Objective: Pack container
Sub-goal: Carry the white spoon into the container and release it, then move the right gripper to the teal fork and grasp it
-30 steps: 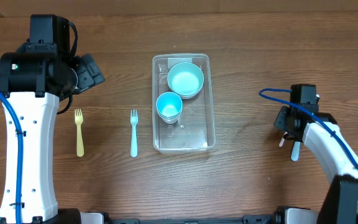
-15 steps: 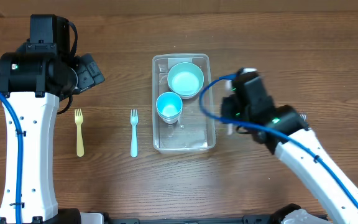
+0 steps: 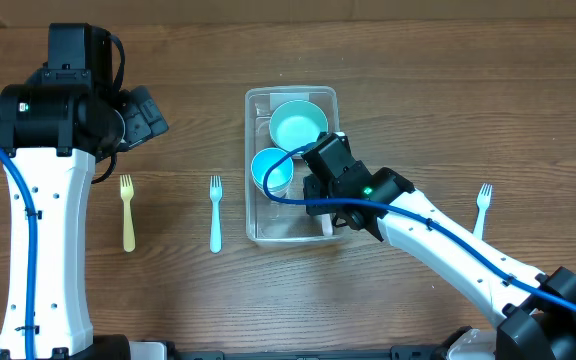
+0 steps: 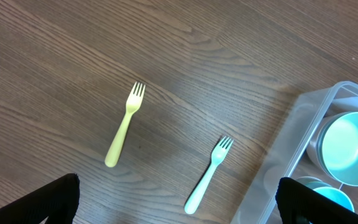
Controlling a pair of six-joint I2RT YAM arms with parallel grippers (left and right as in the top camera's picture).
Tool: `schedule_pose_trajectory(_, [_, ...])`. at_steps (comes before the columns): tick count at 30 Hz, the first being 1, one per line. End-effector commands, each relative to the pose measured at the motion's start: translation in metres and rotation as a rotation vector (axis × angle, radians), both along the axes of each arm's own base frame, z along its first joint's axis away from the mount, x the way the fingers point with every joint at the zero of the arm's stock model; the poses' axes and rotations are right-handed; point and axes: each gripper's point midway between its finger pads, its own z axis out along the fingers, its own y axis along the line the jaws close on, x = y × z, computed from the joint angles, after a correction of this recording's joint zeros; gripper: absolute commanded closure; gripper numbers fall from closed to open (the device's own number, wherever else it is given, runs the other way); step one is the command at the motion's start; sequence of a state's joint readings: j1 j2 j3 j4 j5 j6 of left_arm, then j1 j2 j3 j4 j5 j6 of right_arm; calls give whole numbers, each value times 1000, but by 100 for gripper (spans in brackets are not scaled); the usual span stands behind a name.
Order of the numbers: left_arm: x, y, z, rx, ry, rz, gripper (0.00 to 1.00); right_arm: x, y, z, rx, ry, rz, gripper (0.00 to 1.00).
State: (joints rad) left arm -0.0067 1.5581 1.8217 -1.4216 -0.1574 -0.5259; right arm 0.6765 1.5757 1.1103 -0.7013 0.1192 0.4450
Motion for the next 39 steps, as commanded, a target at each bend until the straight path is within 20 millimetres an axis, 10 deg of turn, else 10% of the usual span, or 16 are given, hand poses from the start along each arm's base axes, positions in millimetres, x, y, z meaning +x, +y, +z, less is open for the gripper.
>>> schedule_pose_trajectory(1, [2,0,3,-6,-10,12,0,2,0,30,7,-40,0,14])
schedule_pose_trajectory(5, [2,0,3,-6,-10,12,0,-5,-46,106,-26,-188,-137,8])
schedule_pose_trajectory(9, [3,0,2,-6,-10,12,0,-30,-149,157,-30,-271,-408,0])
schedule_pose_trajectory(13, [3,0,2,-6,-10,12,0,-56,-255,158,-101,-222,-754,0])
schedule_pose_trajectory(17, [3,0,2,-6,-9,12,0,-68,-322,107,-89,-4,-923,0])
schedule_pose_trajectory(25, [3,0,2,-6,-9,12,0,-45,-366,-21,153,251,-1021,0])
schedule_pose_trajectory(39, [3,0,2,-6,-9,12,0,-9,-337,-84,-143,42,-845,0])
